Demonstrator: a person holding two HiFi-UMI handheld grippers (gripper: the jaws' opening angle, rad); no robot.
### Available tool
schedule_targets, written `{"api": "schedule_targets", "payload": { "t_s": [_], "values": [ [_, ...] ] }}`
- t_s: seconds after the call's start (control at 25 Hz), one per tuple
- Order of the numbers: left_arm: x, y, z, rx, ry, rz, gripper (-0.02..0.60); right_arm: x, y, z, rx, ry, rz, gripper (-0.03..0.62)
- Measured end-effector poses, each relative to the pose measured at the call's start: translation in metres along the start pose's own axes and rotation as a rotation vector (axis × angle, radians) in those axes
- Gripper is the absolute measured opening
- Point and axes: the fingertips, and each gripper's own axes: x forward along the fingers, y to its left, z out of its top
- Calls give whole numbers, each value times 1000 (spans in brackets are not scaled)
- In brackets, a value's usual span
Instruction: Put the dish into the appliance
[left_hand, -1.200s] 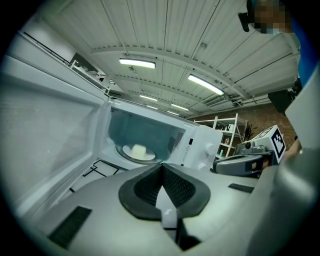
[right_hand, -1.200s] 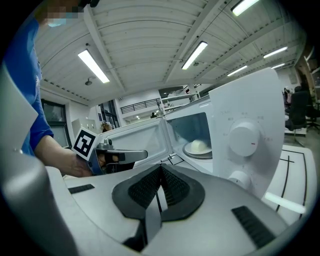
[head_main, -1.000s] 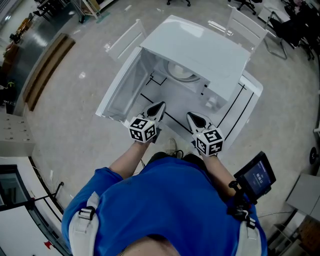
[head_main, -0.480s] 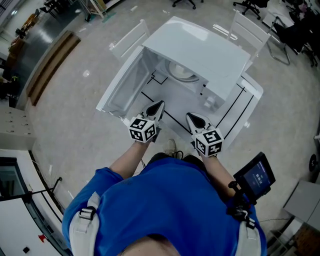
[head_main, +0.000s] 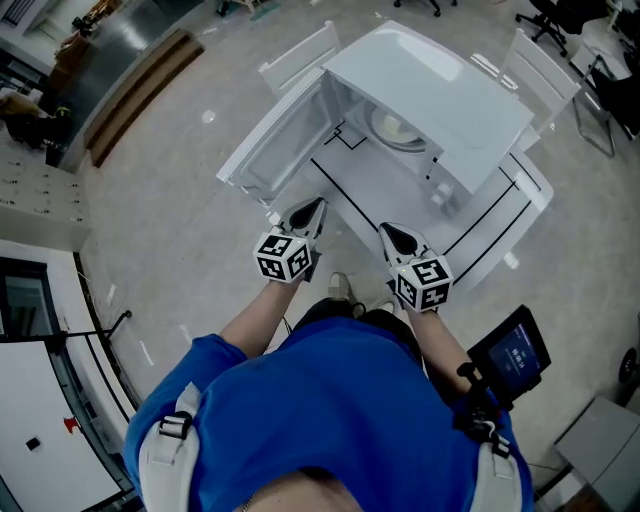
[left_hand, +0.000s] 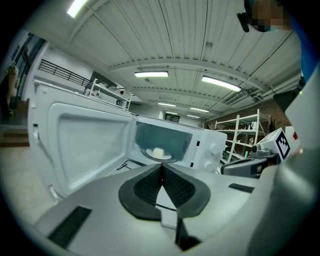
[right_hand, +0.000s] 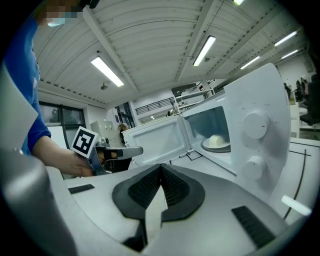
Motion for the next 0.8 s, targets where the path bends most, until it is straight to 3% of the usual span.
{"api": "schedule_targets", "payload": {
  "t_s": [0.28,0.6,0.8],
  "values": [
    [-46,47,5,-24,-50,133,8,17,31,1,-39,16,65,2],
    [-102,115,14,-21,-98,222,8,54,83,1,-80,35,107,2],
    [-127,161,20,19,-98,252,8,72,112,-1,-96,40,105,2]
  ]
}}
